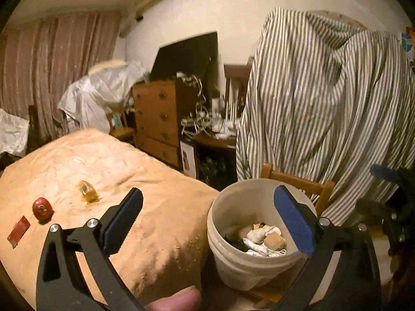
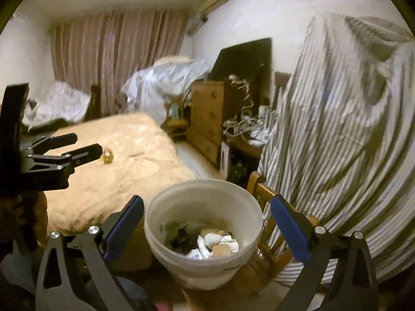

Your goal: Collect trash

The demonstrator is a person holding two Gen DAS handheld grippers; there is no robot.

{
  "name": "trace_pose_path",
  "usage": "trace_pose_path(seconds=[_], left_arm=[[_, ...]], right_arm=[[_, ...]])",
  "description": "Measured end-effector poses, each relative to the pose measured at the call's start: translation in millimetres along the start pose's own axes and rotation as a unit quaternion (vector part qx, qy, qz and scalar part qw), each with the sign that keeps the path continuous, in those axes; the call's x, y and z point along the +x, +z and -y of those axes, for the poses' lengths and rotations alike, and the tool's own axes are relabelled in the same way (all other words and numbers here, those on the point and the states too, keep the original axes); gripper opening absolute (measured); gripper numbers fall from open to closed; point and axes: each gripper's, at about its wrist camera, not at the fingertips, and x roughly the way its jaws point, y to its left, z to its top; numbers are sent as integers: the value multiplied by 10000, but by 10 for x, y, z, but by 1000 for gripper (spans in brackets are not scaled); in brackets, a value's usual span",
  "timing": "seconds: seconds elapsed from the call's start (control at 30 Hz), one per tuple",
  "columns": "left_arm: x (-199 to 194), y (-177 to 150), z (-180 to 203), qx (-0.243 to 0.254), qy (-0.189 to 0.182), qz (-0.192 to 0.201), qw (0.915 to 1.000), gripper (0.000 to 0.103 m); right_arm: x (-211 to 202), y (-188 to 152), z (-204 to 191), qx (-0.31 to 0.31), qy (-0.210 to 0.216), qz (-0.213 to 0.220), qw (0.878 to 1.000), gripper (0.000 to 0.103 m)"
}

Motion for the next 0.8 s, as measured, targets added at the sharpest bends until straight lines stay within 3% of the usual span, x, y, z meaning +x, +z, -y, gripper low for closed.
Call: trace_pose_path(seconds=[0.3, 0.8], left_arm=[[-455, -262, 302, 109, -181, 40, 9998, 98], [-783, -389, 348, 169, -280, 230, 9992, 98]], right_arm=[[-591, -394, -38, 566, -182, 290, 9978, 98], [-848, -621, 91, 658, -390, 448, 9961, 98]])
